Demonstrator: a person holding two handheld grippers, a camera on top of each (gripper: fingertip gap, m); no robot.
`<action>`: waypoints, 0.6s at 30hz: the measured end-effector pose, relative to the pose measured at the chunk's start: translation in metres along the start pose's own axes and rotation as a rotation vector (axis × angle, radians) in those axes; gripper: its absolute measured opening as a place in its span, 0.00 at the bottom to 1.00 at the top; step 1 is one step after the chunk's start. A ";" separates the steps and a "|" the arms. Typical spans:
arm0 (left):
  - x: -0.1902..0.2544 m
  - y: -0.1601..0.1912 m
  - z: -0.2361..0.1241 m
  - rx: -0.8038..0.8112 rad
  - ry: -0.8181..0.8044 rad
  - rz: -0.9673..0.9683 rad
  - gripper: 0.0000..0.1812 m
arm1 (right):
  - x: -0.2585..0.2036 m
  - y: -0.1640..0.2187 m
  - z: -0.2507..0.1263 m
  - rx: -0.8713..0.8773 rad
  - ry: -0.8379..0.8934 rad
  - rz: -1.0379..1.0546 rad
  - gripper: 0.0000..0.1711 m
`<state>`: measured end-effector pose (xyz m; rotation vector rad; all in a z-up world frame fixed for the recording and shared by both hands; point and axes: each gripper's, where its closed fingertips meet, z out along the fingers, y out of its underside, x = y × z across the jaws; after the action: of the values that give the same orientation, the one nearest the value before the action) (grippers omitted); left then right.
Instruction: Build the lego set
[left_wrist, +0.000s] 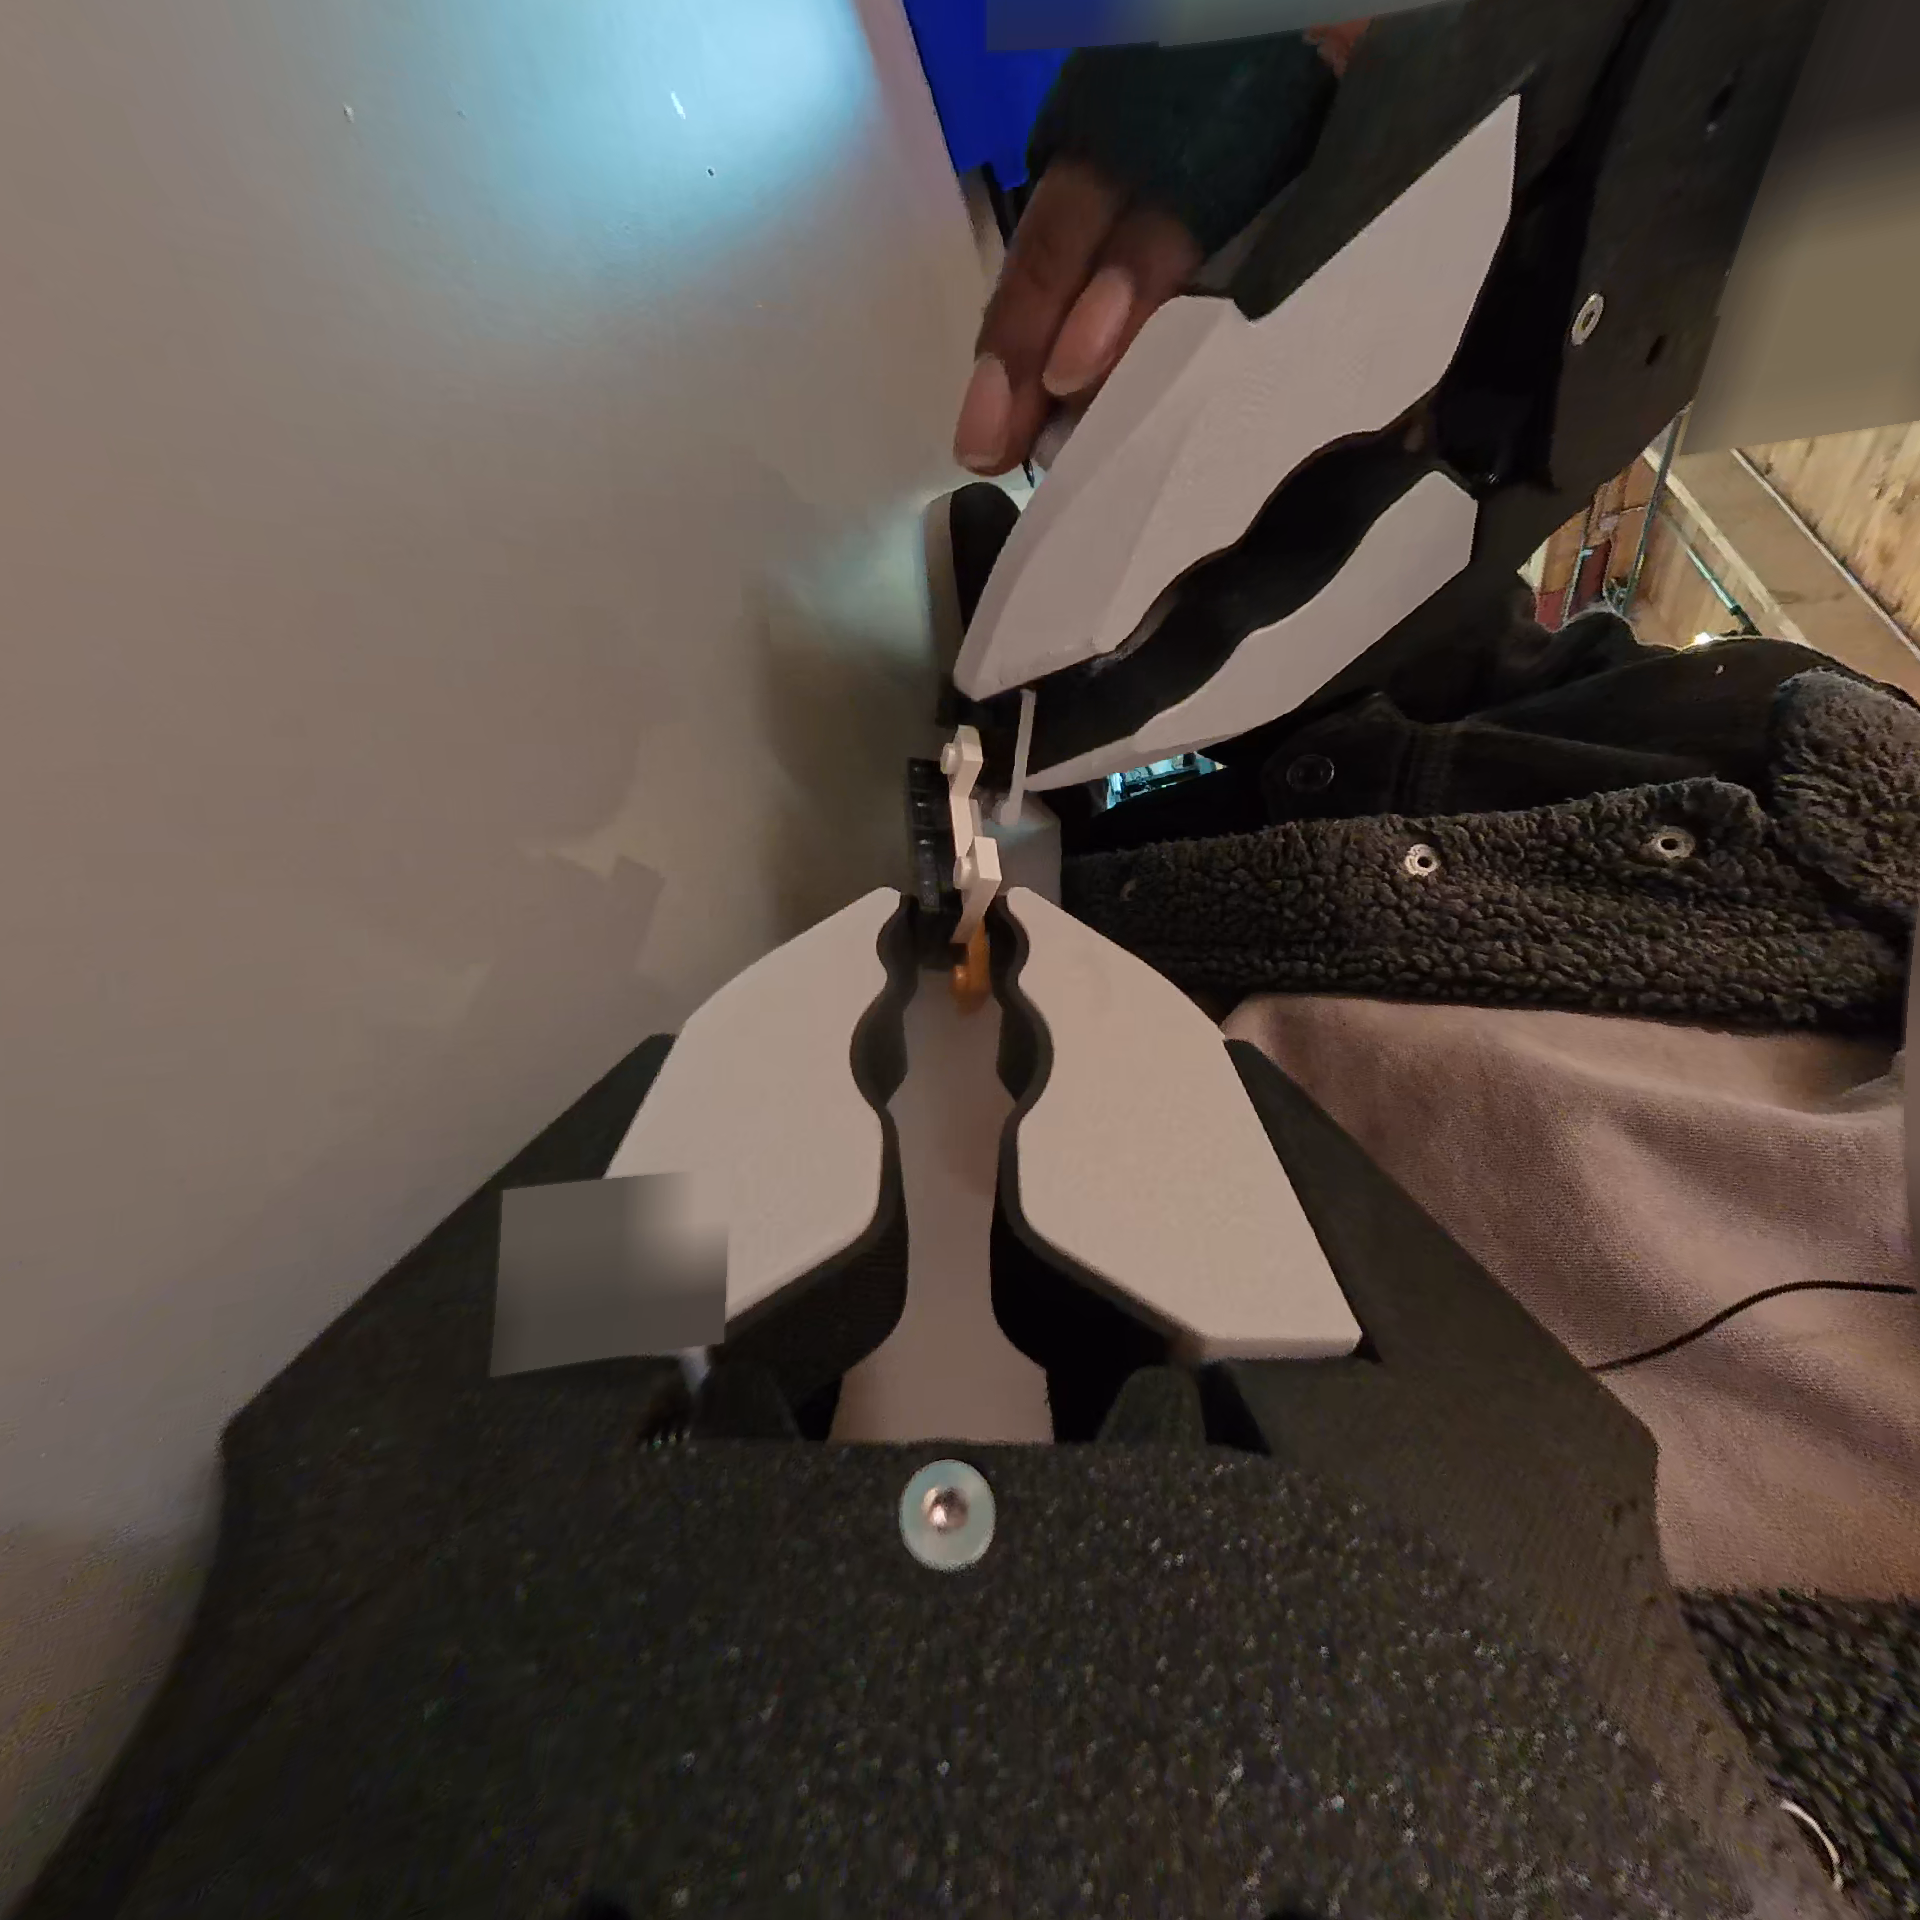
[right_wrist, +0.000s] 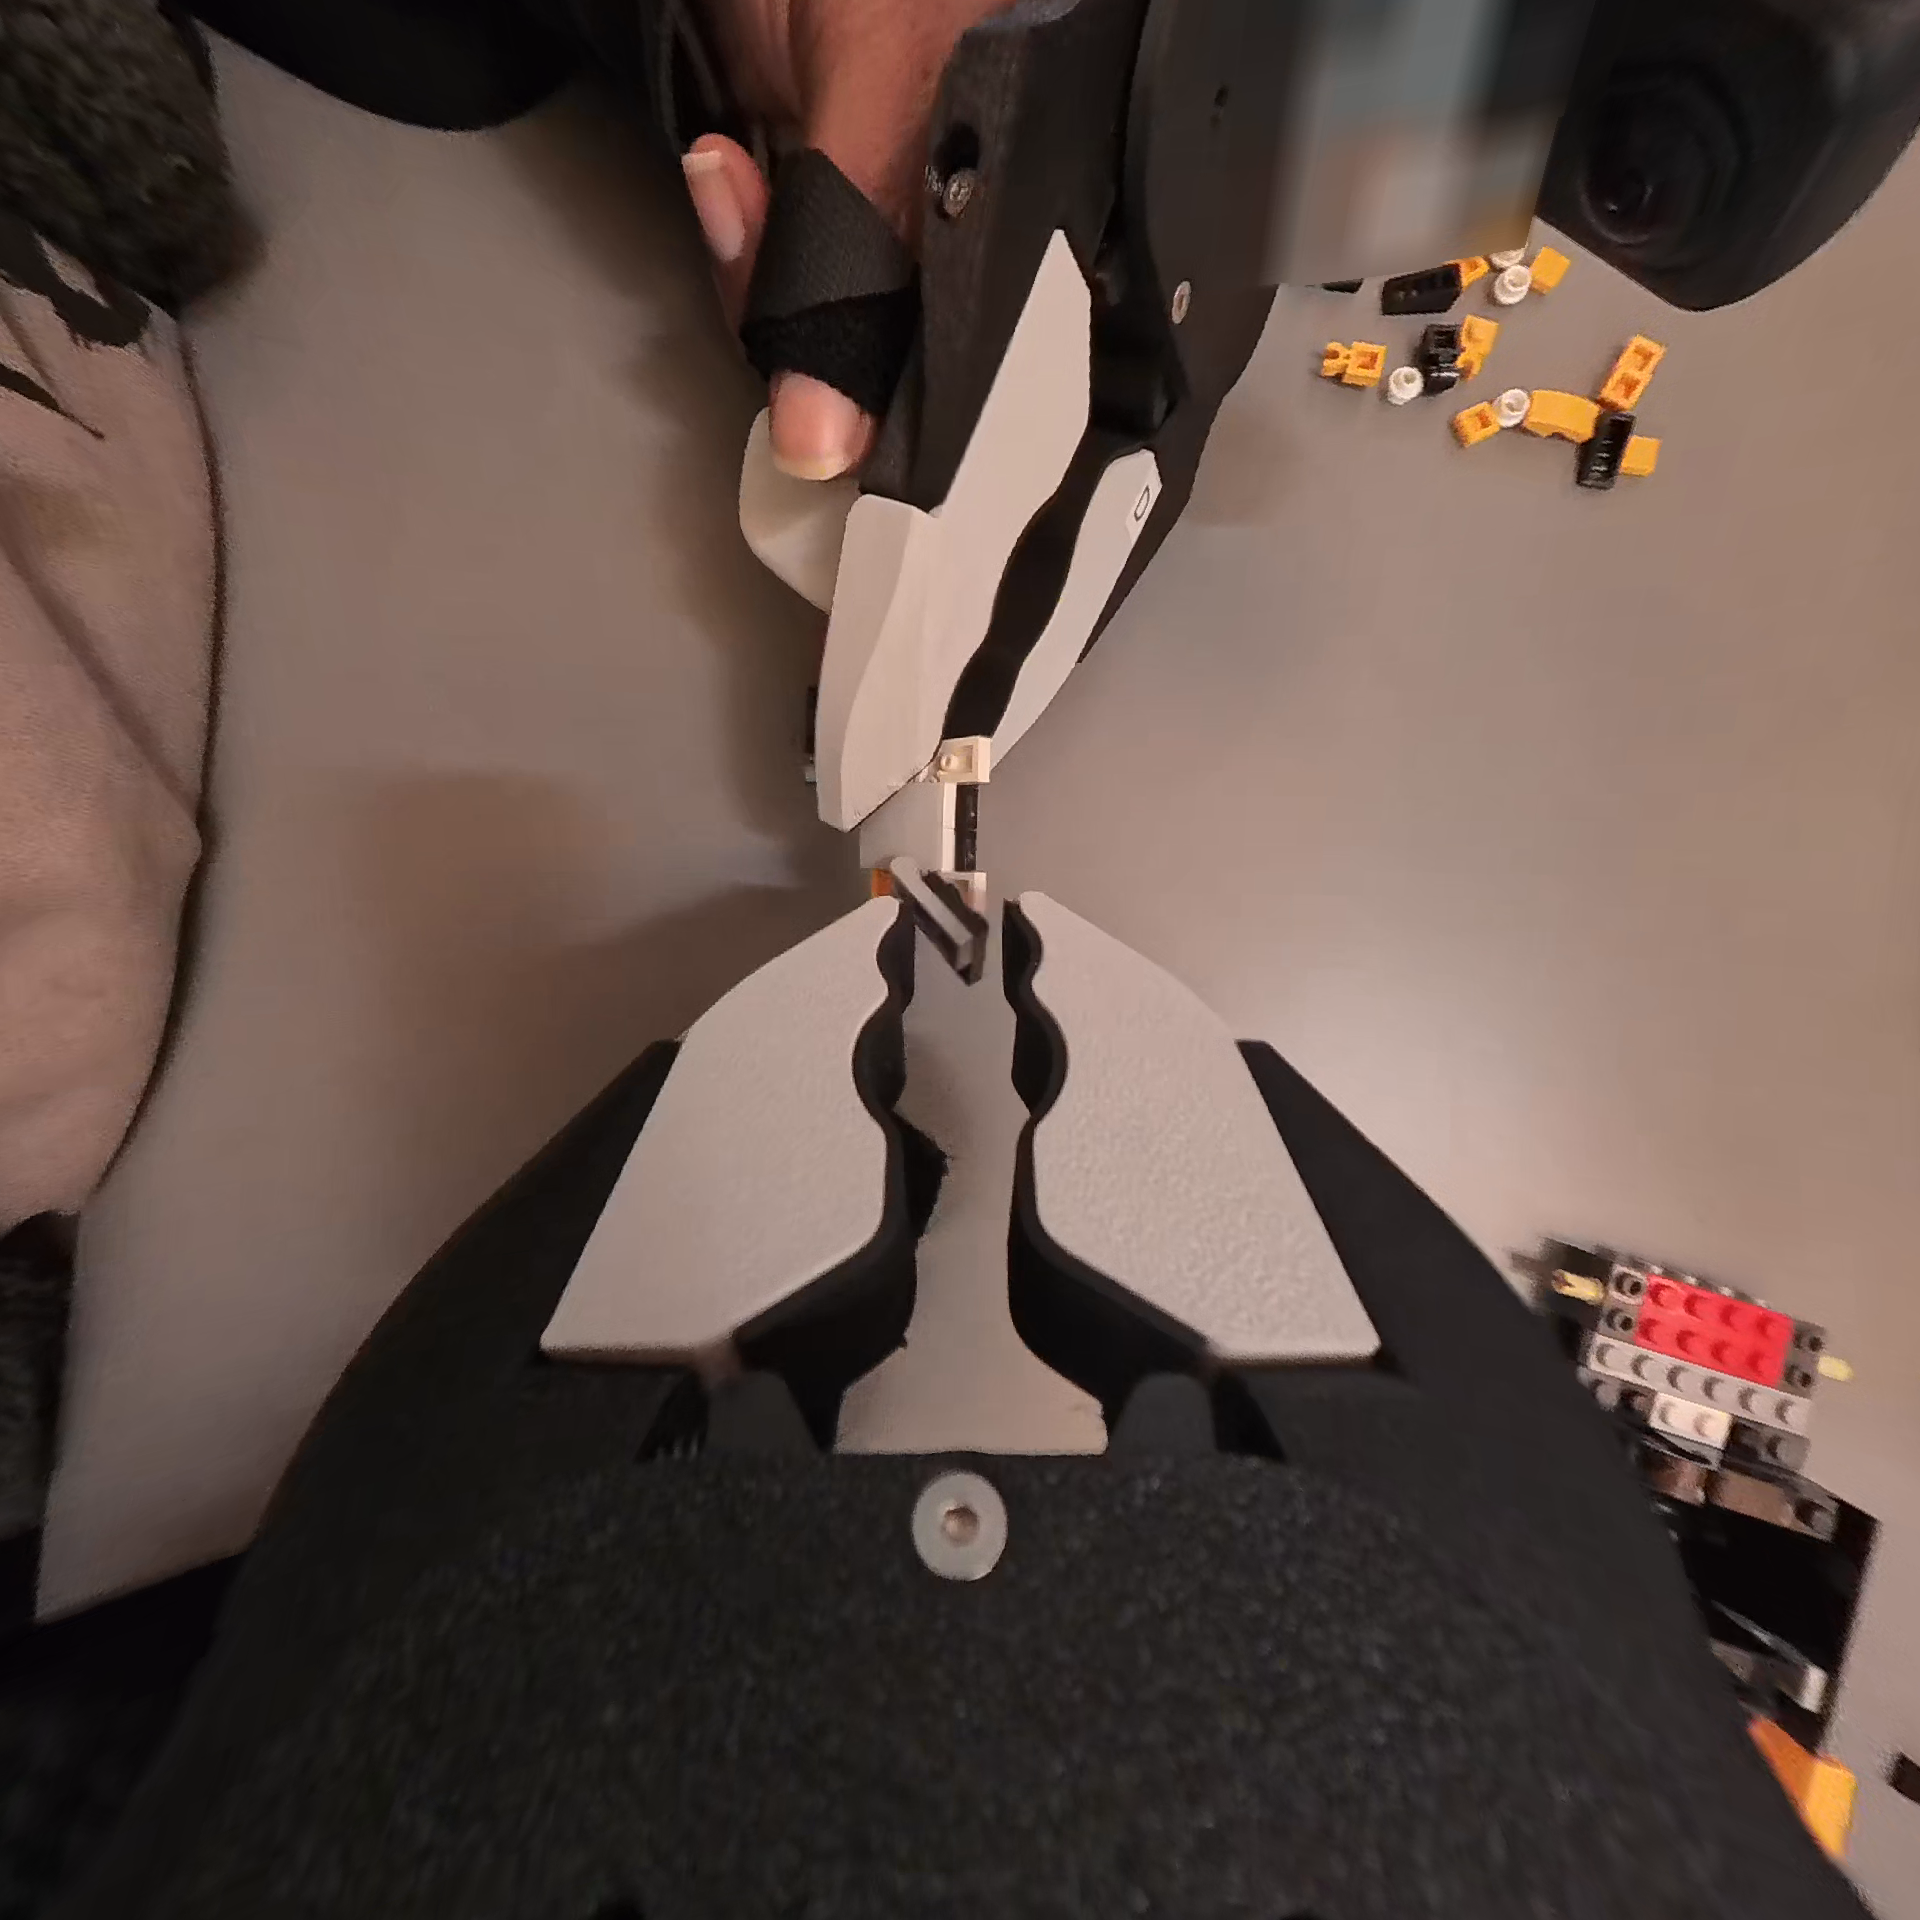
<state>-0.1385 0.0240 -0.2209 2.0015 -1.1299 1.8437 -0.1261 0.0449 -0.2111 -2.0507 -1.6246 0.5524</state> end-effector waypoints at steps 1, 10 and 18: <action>0.000 0.001 0.000 -0.003 0.001 0.002 0.07 | -0.001 0.000 0.001 0.004 -0.011 0.006 0.09; 0.000 0.011 0.006 -0.085 -0.073 0.097 0.07 | -0.014 0.004 0.005 -0.039 -0.135 0.009 0.10; -0.004 0.024 0.006 -0.224 -0.319 0.354 0.07 | -0.031 0.008 0.012 -0.139 -0.249 -0.041 0.08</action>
<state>-0.1491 0.0052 -0.2341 2.1164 -1.7948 1.4750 -0.1340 0.0142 -0.2245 -2.1100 -1.8915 0.7227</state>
